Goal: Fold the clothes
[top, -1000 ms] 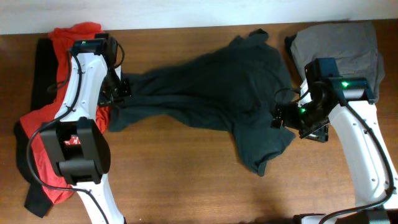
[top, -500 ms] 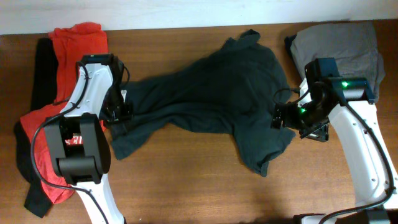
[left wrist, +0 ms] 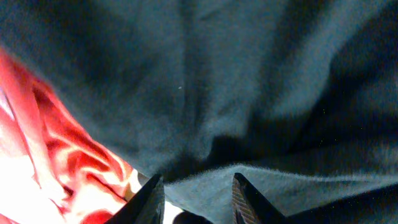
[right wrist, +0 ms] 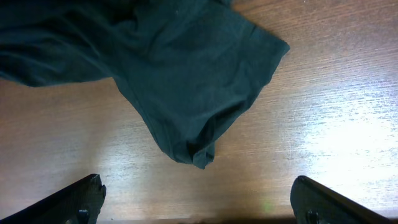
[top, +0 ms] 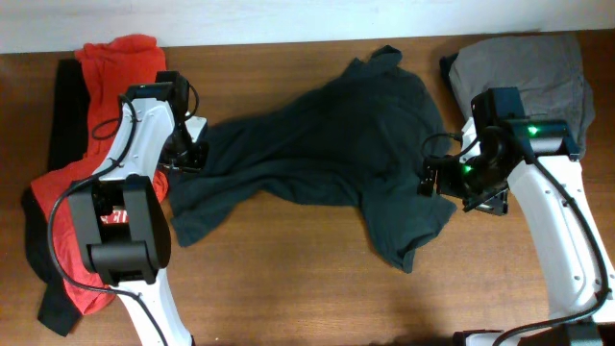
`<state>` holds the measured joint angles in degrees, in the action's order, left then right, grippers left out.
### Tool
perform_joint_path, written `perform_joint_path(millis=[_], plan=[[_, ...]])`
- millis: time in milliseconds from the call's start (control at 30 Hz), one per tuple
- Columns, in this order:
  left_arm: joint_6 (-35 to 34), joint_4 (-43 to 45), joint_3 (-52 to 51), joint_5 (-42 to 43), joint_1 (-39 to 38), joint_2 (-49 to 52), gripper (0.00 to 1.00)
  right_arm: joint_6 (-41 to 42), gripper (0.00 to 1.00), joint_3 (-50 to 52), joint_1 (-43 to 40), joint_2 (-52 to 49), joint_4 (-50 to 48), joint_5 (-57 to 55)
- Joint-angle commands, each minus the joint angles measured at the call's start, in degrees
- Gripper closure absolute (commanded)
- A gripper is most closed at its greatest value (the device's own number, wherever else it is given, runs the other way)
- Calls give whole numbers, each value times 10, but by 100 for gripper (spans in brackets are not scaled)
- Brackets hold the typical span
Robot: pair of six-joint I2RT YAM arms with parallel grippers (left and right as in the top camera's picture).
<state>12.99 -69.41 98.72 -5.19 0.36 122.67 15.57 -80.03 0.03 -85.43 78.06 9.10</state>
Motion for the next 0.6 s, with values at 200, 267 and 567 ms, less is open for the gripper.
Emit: perform_joint_path(millis=[200,267,567], plan=[[272,0,-2,108,2,-15,50,-8,1,3,0,7,-7,-7],[307,9,-2,134,2,-15,48,-8,1,3,0,7,-5,-7],[330,62,-33,136,2,-4,46,-7,1,3,0,7,2,-7]])
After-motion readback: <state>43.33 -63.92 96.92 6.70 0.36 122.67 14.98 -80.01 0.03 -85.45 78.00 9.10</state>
